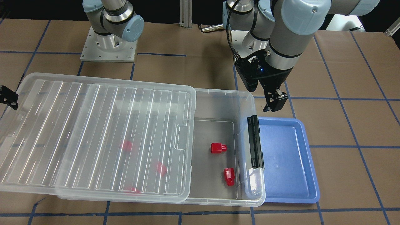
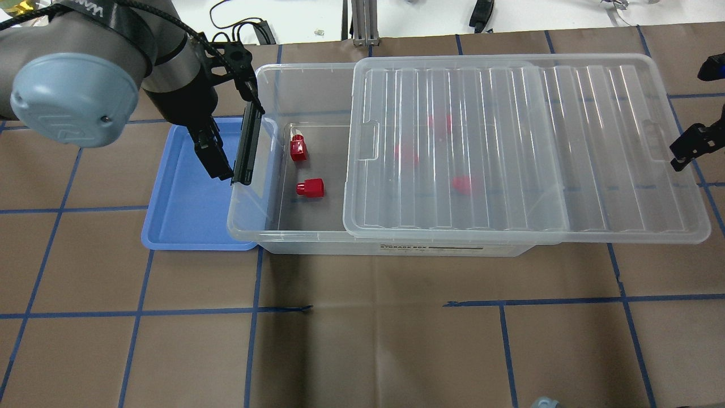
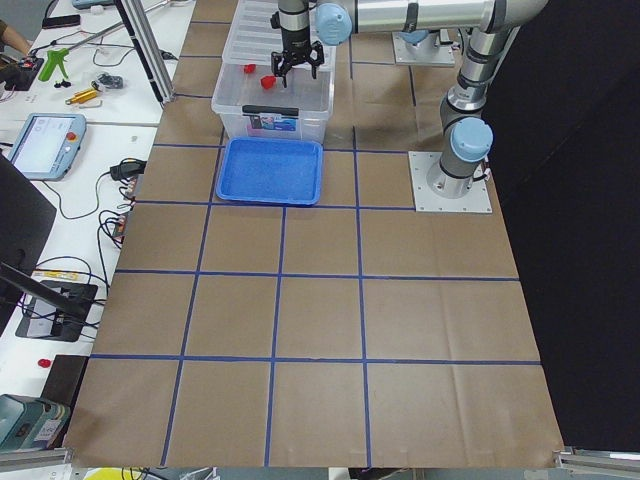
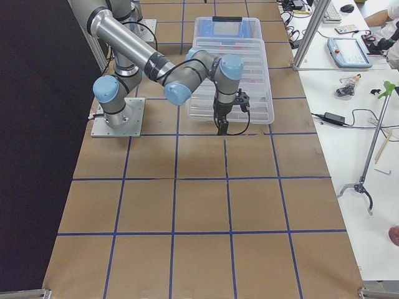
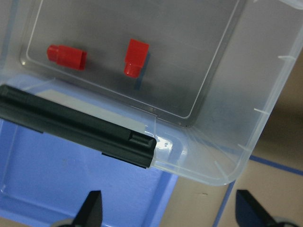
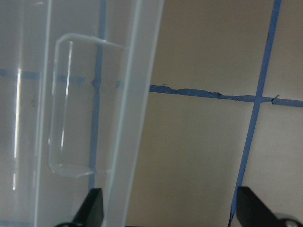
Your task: Place red block in blue tray from box
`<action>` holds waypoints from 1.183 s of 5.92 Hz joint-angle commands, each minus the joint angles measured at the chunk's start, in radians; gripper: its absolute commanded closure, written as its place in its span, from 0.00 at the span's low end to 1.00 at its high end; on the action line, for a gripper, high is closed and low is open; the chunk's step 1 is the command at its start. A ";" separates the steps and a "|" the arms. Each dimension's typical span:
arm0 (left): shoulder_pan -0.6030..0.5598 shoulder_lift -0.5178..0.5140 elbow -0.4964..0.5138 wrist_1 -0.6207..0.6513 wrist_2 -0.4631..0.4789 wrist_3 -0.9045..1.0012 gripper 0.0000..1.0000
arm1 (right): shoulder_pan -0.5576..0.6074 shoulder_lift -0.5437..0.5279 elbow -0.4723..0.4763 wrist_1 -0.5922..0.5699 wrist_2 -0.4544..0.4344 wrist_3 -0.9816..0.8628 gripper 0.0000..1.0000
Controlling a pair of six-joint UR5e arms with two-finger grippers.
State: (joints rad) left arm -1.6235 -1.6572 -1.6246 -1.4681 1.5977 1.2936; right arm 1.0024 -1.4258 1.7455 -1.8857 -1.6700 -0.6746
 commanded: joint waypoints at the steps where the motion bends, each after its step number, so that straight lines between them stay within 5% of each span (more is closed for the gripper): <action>1: -0.010 -0.041 -0.017 0.090 -0.069 0.264 0.03 | 0.028 -0.059 -0.038 0.051 0.013 0.086 0.00; 4: -0.076 -0.194 -0.020 0.184 -0.059 0.245 0.02 | 0.349 -0.104 -0.238 0.333 0.018 0.564 0.00; 7: -0.111 -0.311 -0.134 0.502 -0.056 0.245 0.02 | 0.544 -0.105 -0.264 0.343 0.114 0.814 0.00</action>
State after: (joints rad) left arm -1.7293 -1.9514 -1.7115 -1.0651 1.5409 1.5402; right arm 1.5128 -1.5300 1.4874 -1.5463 -1.5702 0.1004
